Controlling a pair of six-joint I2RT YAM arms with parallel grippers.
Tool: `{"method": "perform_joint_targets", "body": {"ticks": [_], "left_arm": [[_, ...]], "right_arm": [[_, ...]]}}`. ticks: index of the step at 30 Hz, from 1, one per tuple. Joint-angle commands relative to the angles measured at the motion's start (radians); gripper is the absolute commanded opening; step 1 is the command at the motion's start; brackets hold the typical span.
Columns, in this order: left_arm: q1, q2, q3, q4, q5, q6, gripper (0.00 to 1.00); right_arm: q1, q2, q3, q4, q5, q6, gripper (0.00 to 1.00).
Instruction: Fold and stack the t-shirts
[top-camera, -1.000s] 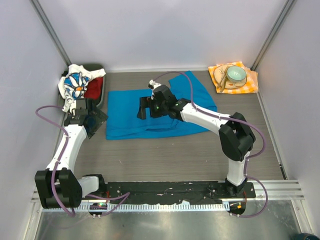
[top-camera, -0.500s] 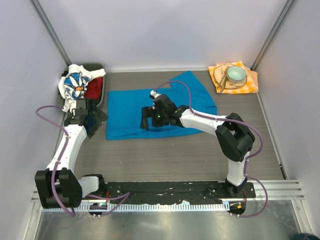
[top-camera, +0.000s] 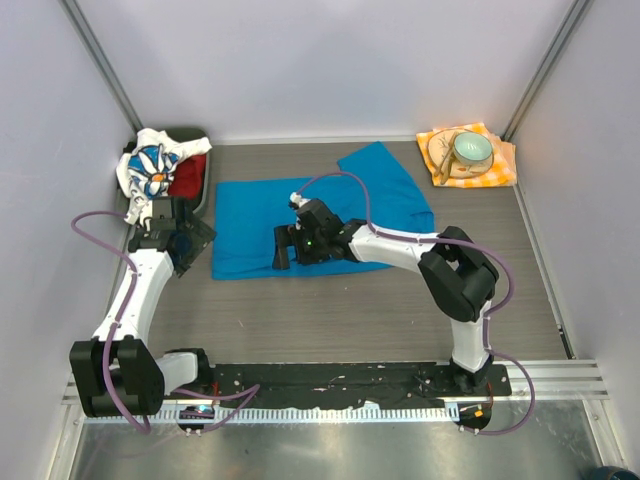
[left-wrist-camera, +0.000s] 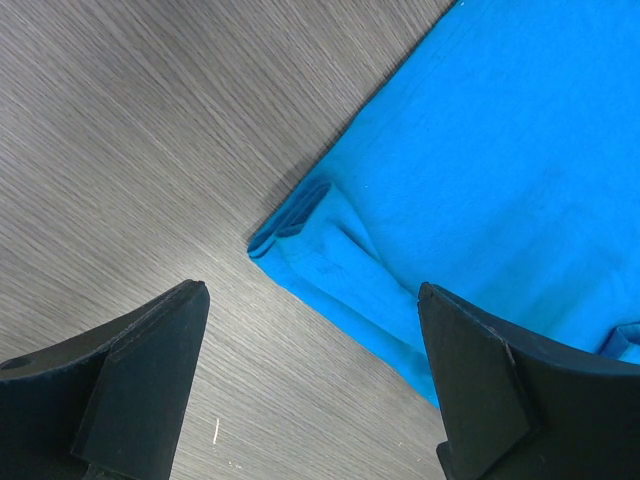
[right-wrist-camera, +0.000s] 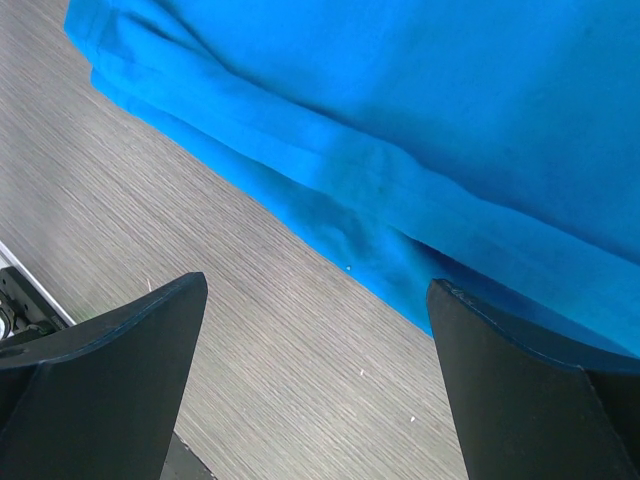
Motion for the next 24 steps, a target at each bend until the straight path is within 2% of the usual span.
{"method": "perform_joint_targets", "body": {"ticks": [1, 11, 24], "left_arm": [[0.009, -0.003, -0.002, 0.028, 0.005, 0.014, 0.9], [0.009, -0.003, 0.003, 0.025, 0.001, 0.019, 0.9], [0.012, 0.0, 0.006, 0.028, 0.003, 0.022, 0.91]], "right_arm": [[0.007, 0.002, 0.015, 0.053, -0.005, 0.016, 0.98], [0.007, 0.043, 0.064, 0.05, 0.0, 0.0, 0.98], [0.007, 0.158, 0.213, 0.021, -0.009, -0.013, 0.98]]}}
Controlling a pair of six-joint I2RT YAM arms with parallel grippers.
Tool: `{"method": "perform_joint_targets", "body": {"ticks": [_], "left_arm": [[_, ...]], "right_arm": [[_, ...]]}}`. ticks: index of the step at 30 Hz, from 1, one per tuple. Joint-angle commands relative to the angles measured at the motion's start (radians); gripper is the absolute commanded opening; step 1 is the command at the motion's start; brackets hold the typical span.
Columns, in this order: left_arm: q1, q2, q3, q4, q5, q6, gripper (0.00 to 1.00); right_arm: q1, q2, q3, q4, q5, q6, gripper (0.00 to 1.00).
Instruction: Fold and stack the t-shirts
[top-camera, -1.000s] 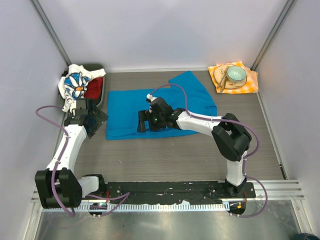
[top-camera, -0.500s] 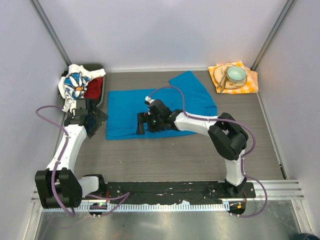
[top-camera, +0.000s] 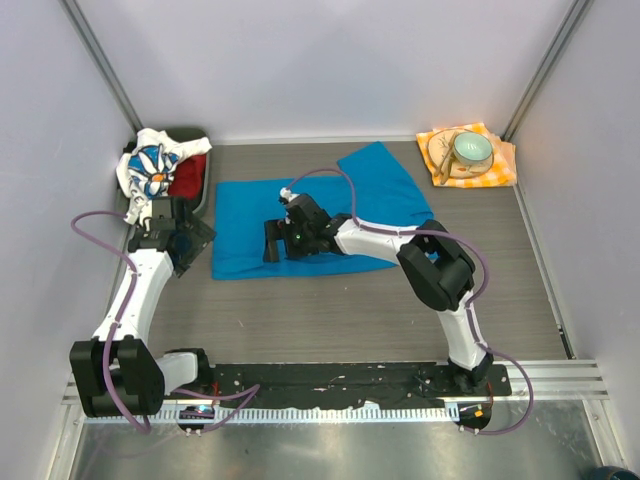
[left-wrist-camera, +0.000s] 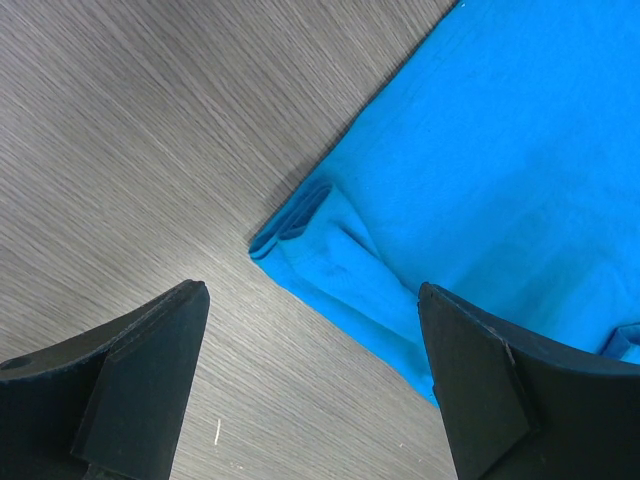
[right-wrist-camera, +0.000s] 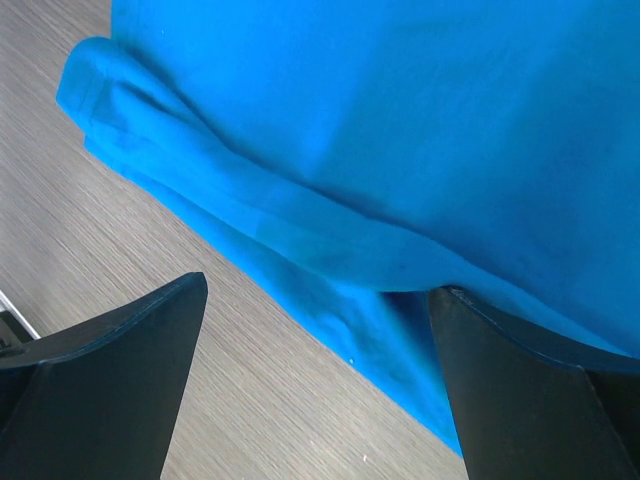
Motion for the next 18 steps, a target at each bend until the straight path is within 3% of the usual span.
{"method": "perform_joint_targets", "body": {"ticks": [1, 14, 18], "left_arm": [[0.011, -0.002, 0.004, 0.027, 0.004, 0.018, 0.91], [0.013, -0.011, 0.003, 0.022, 0.003, 0.024, 0.91], [0.014, -0.006, -0.005, 0.028, 0.01, 0.019, 0.91]], "right_arm": [[0.005, 0.016, 0.079, 0.008, -0.01, -0.008, 0.98], [0.007, 0.139, 0.205, -0.003, 0.044, -0.009, 0.98], [0.004, 0.196, 0.259, -0.01, 0.206, -0.041, 0.98]]}}
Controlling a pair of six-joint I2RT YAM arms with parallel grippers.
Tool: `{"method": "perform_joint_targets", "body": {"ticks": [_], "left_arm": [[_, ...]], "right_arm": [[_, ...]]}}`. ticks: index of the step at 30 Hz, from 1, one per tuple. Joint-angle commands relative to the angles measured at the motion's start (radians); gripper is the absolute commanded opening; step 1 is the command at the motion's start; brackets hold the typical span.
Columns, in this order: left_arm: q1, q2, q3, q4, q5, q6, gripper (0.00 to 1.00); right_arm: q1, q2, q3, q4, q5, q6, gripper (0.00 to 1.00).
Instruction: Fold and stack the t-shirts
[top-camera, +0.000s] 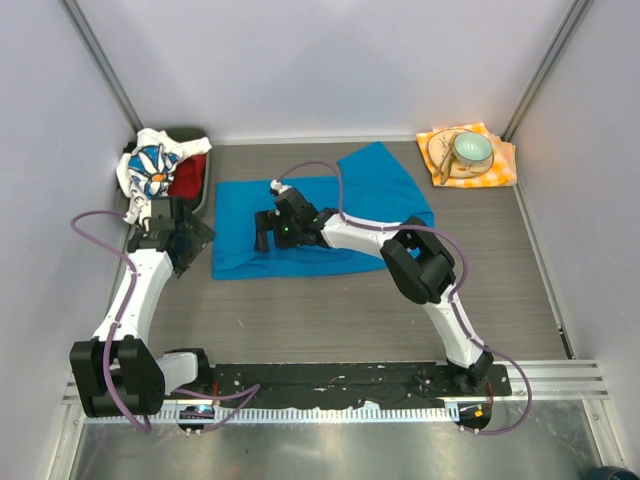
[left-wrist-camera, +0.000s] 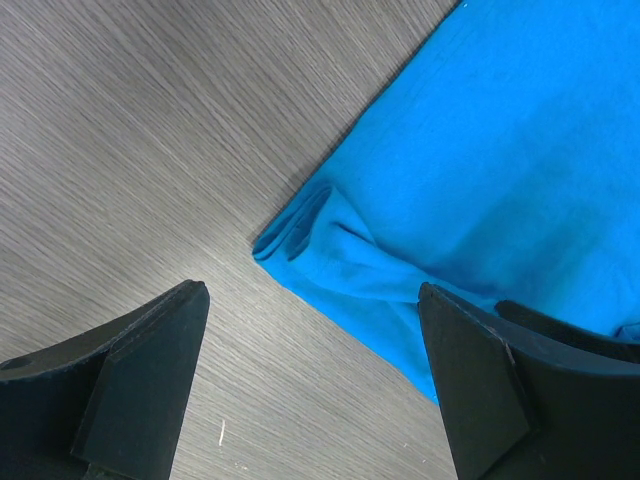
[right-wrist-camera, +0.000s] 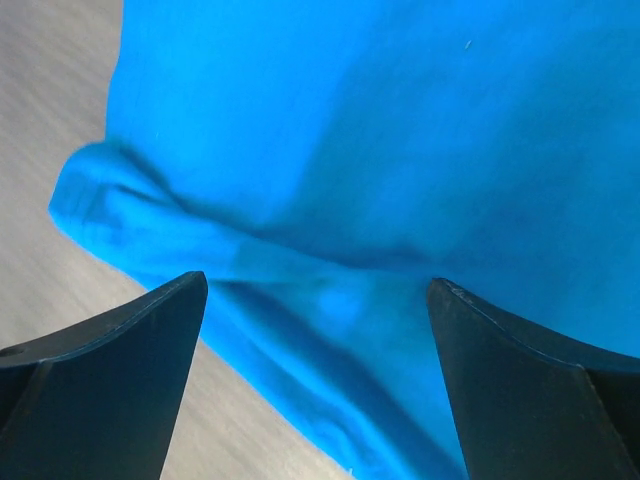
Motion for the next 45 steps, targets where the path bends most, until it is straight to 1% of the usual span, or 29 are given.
{"method": "perform_joint_targets", "body": {"ticks": [1, 5, 7, 9, 10, 11, 12, 13, 15, 16, 17, 20, 25, 29, 32, 39, 44, 45], "left_arm": [[0.008, -0.005, -0.01, 0.03, 0.008, 0.003, 0.91], [0.008, 0.0, -0.013, 0.031, 0.008, 0.0, 0.9], [0.008, -0.002, -0.016, 0.038, 0.013, -0.003, 0.9], [0.008, 0.001, -0.023, 0.056, 0.034, 0.0, 0.9], [0.004, 0.003, -0.025, 0.062, 0.074, 0.008, 0.89], [-0.001, 0.005, -0.025, 0.065, 0.084, 0.011, 0.89], [-0.012, 0.001, -0.025, 0.065, 0.082, 0.017, 0.89], [-0.035, 0.001, -0.023, 0.059, 0.059, 0.017, 0.89], [-0.041, 0.008, -0.026, 0.048, 0.054, 0.01, 0.89], [-0.09, 0.012, -0.028, 0.044, 0.051, 0.003, 0.89], [-0.102, 0.02, -0.029, 0.042, 0.041, -0.003, 0.89], [-0.142, 0.055, -0.052, 0.045, 0.036, -0.043, 0.89], [-0.15, 0.122, -0.103, 0.139, 0.045, -0.084, 0.83], [-0.151, 0.144, -0.097, 0.151, 0.036, -0.104, 0.81], [-0.15, 0.169, -0.086, 0.154, 0.019, -0.113, 0.78], [-0.15, 0.215, -0.062, 0.173, 0.004, -0.119, 0.56], [-0.147, 0.222, -0.049, 0.165, -0.033, -0.121, 0.52], [-0.141, 0.228, -0.048, 0.163, -0.036, -0.121, 0.5]], "right_arm": [[-0.001, 0.055, 0.088, -0.004, 0.197, -0.056, 0.98], [-0.037, 0.133, 0.243, -0.065, 0.304, -0.075, 0.99], [-0.06, 0.144, 0.286, -0.067, 0.347, -0.079, 1.0], [-0.072, 0.128, 0.295, -0.067, 0.381, -0.087, 1.0], [-0.075, 0.109, 0.279, -0.067, 0.405, -0.093, 1.0], [-0.078, 0.085, 0.257, -0.058, 0.433, -0.107, 1.0], [-0.078, 0.012, 0.227, -0.043, 0.454, -0.116, 1.0], [-0.078, -0.026, 0.147, -0.024, 0.491, -0.127, 1.0], [-0.078, -0.148, 0.067, 0.016, 0.522, -0.151, 1.0], [-0.078, -0.19, -0.006, 0.023, 0.537, -0.155, 1.0], [-0.078, -0.225, -0.039, 0.03, 0.556, -0.158, 1.0], [-0.078, -0.356, -0.164, 0.028, 0.58, -0.142, 1.0], [-0.08, -0.567, -0.356, 0.051, 0.588, -0.125, 1.0], [-0.078, -0.665, -0.422, 0.028, 0.585, -0.116, 1.0], [-0.078, -0.713, -0.465, 0.028, 0.573, -0.109, 1.0], [-0.078, -0.752, -0.536, 0.031, 0.568, -0.101, 1.0], [-0.078, -0.761, -0.557, 0.033, 0.562, -0.102, 0.99], [-0.078, -0.762, -0.558, 0.033, 0.562, -0.104, 1.0]]}}
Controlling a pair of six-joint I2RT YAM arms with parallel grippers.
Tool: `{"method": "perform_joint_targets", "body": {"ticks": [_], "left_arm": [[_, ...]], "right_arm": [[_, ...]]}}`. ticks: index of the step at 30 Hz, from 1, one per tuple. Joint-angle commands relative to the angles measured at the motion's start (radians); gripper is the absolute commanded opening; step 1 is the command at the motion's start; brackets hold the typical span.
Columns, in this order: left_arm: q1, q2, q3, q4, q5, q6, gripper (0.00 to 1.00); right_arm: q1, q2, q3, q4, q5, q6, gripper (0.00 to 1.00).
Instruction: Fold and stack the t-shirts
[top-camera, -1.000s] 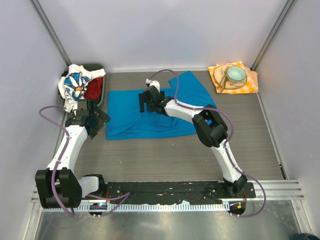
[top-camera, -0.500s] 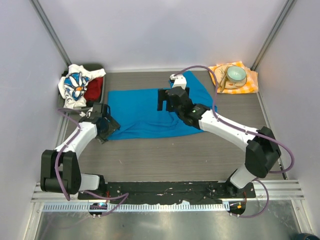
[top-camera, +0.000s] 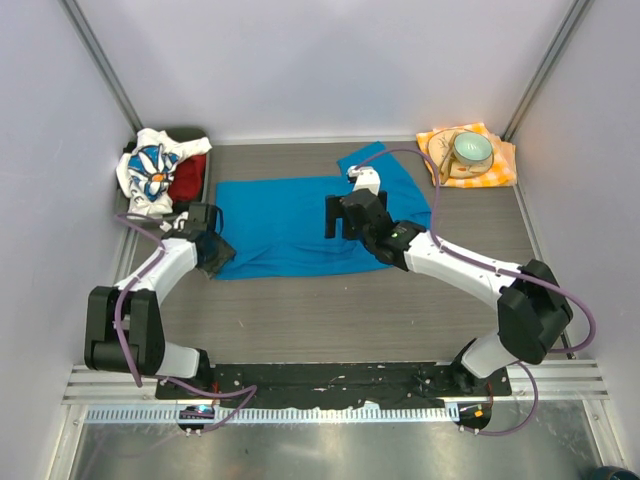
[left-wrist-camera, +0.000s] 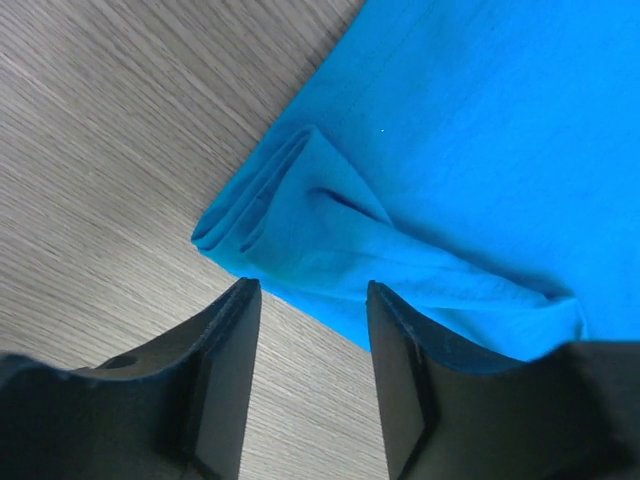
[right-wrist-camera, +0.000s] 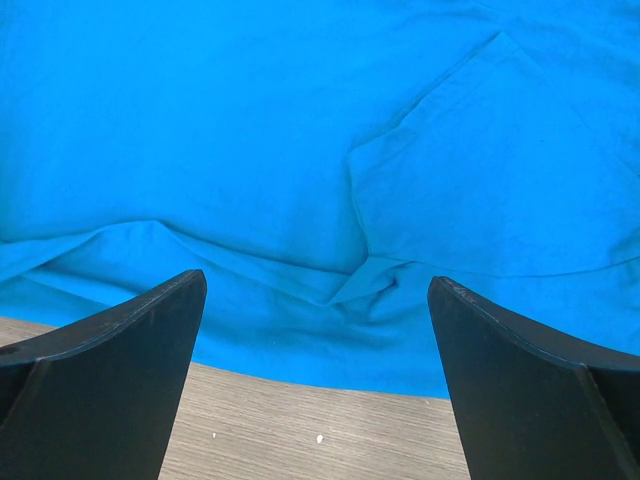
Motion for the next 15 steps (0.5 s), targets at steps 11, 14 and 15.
{"method": "perform_joint_targets", "body": {"ticks": [11, 14, 15], "left_arm": [[0.037, 0.039, 0.047, 0.006, -0.066, -0.01, 0.4], [0.035, 0.045, 0.041, 0.01, -0.066, -0.01, 0.41], [0.035, 0.049, 0.039, 0.01, -0.065, -0.011, 0.41]], "right_arm": [[0.001, -0.061, -0.026, 0.038, 0.0, 0.013, 1.0], [0.001, -0.059, -0.033, 0.042, -0.005, 0.019, 1.0], [0.001, -0.059, -0.037, 0.044, -0.005, 0.021, 1.0]]}}
